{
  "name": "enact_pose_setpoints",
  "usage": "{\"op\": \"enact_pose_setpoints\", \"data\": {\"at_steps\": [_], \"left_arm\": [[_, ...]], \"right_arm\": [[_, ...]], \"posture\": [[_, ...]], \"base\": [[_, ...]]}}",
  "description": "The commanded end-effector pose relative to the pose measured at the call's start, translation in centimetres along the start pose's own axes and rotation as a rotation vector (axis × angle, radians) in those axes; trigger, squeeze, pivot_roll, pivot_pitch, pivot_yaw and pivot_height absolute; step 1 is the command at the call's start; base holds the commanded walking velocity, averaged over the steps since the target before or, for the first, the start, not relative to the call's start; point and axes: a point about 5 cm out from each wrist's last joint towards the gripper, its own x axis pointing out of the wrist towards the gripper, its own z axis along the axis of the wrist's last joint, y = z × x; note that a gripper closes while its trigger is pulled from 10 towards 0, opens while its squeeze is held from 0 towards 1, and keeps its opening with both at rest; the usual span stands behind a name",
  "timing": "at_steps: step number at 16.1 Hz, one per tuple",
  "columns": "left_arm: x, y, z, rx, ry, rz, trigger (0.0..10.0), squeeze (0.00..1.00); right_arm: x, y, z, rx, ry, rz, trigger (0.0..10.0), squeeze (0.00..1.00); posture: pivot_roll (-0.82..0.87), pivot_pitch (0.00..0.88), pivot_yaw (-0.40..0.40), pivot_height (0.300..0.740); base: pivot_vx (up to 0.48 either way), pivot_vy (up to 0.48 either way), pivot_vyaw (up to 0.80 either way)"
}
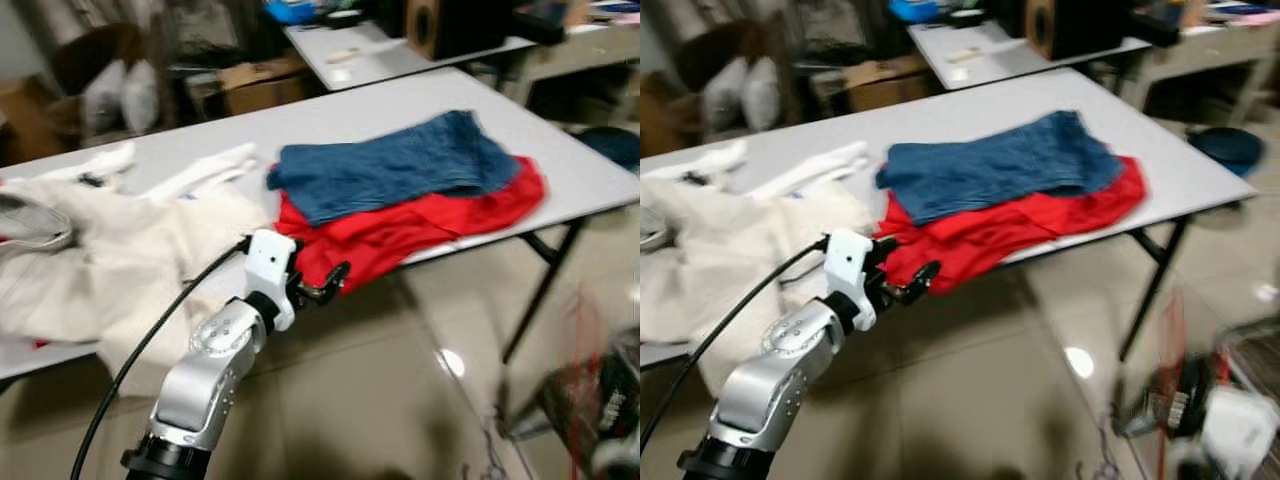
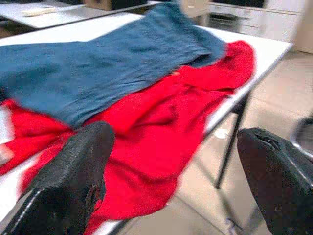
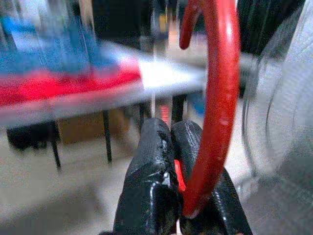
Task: Hang hanger
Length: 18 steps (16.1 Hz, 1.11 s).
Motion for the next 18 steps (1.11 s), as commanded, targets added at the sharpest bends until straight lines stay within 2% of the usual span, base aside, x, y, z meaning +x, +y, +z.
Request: {"op": "enact_pose_setpoints", "data": {"at_steps": [1, 2, 3, 5, 6, 8, 9, 11, 12, 14, 16, 18], "left_arm": [[-0.4, 0.5, 0.1, -0.022, -0.017, 0.034, 10.0, 0.01], [-0.6, 0.3, 0.2, -0.066, -0.034, 0.046, 10.0, 0.01], [-0.9, 0.2, 0.0, -0.068, -0.036, 0.063, 10.0, 0.00], [-1.3, 0.2, 0.0, -0.060, -0.044, 0.103, 10.0, 0.00], [-1.7, 0.4, 0.0, -0.026, -0.058, 0.158, 10.0, 0.01], [-1.9, 0.7, 0.3, 0.001, -0.077, 0.180, 10.0, 0.00], [-1.5, 0.8, 1.0, 0.007, -0.095, 0.182, 10.0, 0.00], [-0.9, 0.9, 2.1, -0.025, -0.139, 0.188, 10.0, 0.00], [-0.9, 1.2, 2.1, -0.026, -0.140, 0.203, 10.0, 0.00], [-1.5, 1.5, 1.8, -0.025, -0.147, 0.237, 10.0, 0.00], [-2.1, 1.4, 2.2, -0.038, -0.172, 0.279, 10.0, 0.00], [-2.9, 1.5, 2.4, -0.022, -0.182, 0.311, 10.0, 0.00]], "right_arm": [[0.6, 1.0, 3.5, -0.001, -0.123, 0.036, 10.0, 0.00], [0.7, 1.5, 6.3, -0.013, -0.220, 0.065, 10.0, 0.00], [0.8, 1.9, 8.3, 0.007, -0.248, 0.067, 10.0, 0.00], [1.4, 2.3, 9.7, 0.010, -0.258, 0.077, 10.0, 0.00], [2.6, 3.6, 9.3, 0.009, -0.142, 0.147, 10.0, 0.00], [3.3, 4.9, 8.8, 0.061, -0.087, 0.212, 10.0, 0.00], [3.9, 5.4, 6.5, 0.105, 0.060, 0.205, 10.0, 0.00], [3.7, 6.2, 3.9, 0.075, 0.226, 0.283, 10.0, 0.00], [4.0, 6.5, 4.4, 0.032, 0.193, 0.283, 10.0, 0.00], [4.9, 7.5, 7.3, -0.031, 0.049, 0.322, 10.0, 0.00], [5.0, 7.8, 8.8, -0.029, -0.018, 0.341, 10.0, 0.00], [4.9, 9.2, 8.8, -0.041, -0.015, 0.402, 10.0, 0.00]], "posture": [[-0.16, 0.008, 0.165, 0.740], [-0.16, 0.013, 0.160, 0.740], [-0.17, 0.021, 0.150, 0.740], [-0.17, 0.034, 0.132, 0.740], [-0.17, 0.046, 0.112, 0.740], [-0.17, 0.051, 0.104, 0.740], [-0.14, 0.048, 0.095, 0.740], [-0.14, 0.039, 0.102, 0.740], [-0.14, 0.033, 0.097, 0.740], [-0.12, 0.029, 0.050, 0.740], [-0.10, 0.026, 0.013, 0.740], [-0.07, 0.033, -0.047, 0.740]], "base": [[0.000, 0.000, 0.00], [0.000, 0.000, 0.00], [0.000, 0.000, 0.00], [0.000, 0.000, 0.00], [0.000, 0.000, 0.00], [0.000, 0.000, 0.00], [0.000, 0.000, 0.00], [0.000, 0.000, 0.00], [0.000, 0.000, 0.00], [0.000, 0.000, 0.00], [0.000, 0.000, 0.00], [0.000, 0.000, 0.00]]}}
